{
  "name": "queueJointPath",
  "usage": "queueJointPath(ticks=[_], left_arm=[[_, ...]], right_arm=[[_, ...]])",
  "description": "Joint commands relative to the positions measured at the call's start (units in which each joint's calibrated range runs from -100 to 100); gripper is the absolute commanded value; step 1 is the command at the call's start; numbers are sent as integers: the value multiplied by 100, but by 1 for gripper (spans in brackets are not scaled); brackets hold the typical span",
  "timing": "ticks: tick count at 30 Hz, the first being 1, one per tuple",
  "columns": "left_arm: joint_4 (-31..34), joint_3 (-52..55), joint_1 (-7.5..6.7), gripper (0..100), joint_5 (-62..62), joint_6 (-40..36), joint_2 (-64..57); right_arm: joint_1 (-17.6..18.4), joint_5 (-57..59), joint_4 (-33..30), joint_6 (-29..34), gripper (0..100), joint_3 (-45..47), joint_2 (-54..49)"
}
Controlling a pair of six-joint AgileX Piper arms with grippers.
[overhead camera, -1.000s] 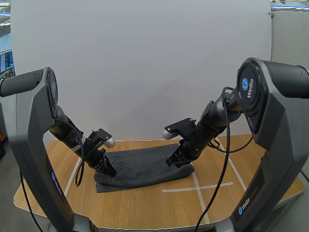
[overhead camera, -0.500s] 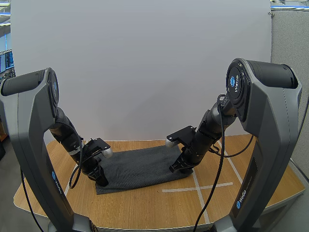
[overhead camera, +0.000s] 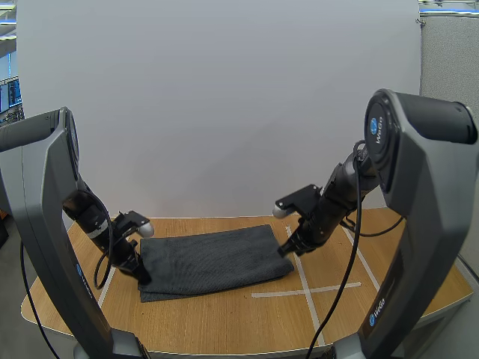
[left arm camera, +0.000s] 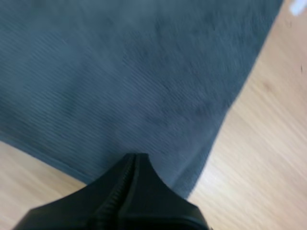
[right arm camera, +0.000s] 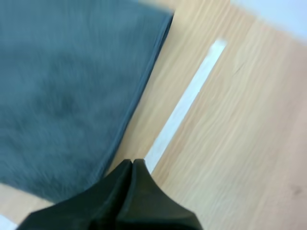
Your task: Fold the towel
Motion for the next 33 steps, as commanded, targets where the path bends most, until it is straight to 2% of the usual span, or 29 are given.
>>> queueJointPath(ticks=[1, 5, 6, 8, 11, 13, 22, 33], left_arm=[[-905, -363, 5, 0, 85, 245, -7], [-1018, -573, 6, 0, -138, 248, -7], [-1018, -617, 6, 0, -121, 232, -7], [-1064, -633, 6, 0, -119, 200, -7], [-1154, -633, 6, 0, -119, 200, -7], [-1210, -633, 6, 0, -135, 200, -7], [-1221, -633, 6, 0, -279, 209, -7], [-1196, -633, 6, 0, -279, 236, -7]], right_arm=[[-27, -551, 581, -186, 0, 47, -498], [-27, -661, 1170, -186, 0, -97, -319], [-27, -621, 1285, -186, 7, -195, -221], [-27, -464, 1507, -158, 30, -411, -22], [-27, 362, 1761, -157, 64, -805, 311], [-36, 781, 1982, -149, 74, -1019, 533], [-36, 1588, 2130, -79, 76, -1793, 1597], [-60, 1556, 2133, -178, 76, -1830, 2179]])
